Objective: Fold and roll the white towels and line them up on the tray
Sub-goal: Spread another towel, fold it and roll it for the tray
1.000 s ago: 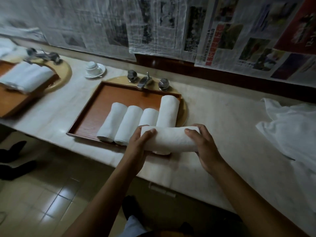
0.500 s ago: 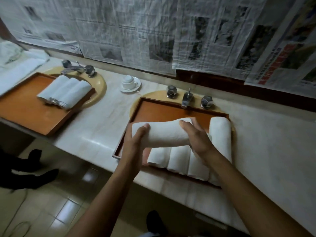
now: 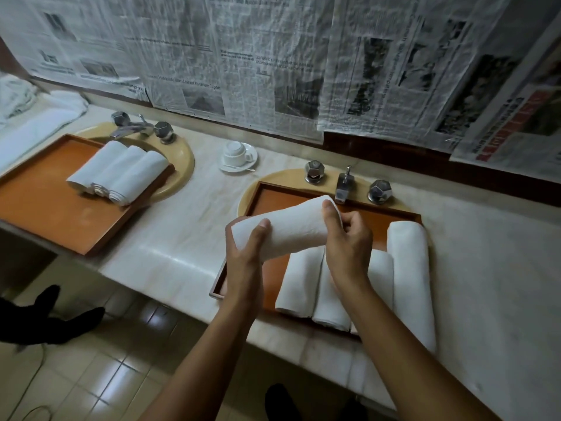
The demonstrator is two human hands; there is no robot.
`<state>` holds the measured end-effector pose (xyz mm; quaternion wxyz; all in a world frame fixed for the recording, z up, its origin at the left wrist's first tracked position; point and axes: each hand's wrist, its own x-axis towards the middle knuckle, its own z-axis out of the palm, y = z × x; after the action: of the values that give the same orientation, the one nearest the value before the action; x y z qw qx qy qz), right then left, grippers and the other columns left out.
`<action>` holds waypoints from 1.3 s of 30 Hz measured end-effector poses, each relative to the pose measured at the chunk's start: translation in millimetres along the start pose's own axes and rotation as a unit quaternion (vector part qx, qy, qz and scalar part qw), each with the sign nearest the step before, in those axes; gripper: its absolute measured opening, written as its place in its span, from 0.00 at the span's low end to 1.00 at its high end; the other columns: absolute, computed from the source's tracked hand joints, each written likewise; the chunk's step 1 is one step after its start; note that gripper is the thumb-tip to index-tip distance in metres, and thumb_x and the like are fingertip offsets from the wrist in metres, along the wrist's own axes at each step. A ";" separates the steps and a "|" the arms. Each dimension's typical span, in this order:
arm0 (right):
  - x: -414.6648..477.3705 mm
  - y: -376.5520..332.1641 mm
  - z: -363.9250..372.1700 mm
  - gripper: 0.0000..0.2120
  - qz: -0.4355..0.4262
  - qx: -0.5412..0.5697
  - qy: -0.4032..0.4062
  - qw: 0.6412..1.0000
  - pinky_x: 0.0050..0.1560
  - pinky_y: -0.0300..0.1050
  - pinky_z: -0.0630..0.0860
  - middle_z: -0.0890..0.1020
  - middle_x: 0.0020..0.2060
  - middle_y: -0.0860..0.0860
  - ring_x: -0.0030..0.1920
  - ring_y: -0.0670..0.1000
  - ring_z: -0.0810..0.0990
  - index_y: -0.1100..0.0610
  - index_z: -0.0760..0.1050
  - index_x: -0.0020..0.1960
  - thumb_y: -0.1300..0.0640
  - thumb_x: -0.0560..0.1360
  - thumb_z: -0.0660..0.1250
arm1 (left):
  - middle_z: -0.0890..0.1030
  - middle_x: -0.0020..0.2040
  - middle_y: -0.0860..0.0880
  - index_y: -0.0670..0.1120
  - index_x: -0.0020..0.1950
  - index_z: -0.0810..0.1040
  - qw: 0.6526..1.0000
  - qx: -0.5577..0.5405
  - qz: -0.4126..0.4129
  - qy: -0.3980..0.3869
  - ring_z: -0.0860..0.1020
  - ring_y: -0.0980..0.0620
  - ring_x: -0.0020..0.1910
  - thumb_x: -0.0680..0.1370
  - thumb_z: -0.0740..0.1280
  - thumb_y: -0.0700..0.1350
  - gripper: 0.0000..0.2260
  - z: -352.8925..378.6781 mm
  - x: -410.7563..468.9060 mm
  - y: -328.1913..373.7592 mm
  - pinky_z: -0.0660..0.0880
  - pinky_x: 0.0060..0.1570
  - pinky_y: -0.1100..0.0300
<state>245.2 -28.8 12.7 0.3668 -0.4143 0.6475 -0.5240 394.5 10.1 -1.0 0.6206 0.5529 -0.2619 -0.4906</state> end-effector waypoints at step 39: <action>52.1 24.7 10.3 0.15 -0.060 -0.473 -0.261 0.840 0.63 0.56 0.76 0.78 0.62 0.47 0.61 0.52 0.76 0.46 0.76 0.64 0.43 0.80 0.65 | 0.81 0.57 0.47 0.51 0.73 0.72 0.795 0.556 -0.113 -0.214 0.78 0.47 0.54 0.80 0.63 0.55 0.22 -63.0 77.5 -26.2 0.72 0.49 0.55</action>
<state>230.6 -78.0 -15.6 0.2496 -0.6966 0.6709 -0.0480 470.3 -30.1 -58.4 0.0739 0.7095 -0.5512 -0.4328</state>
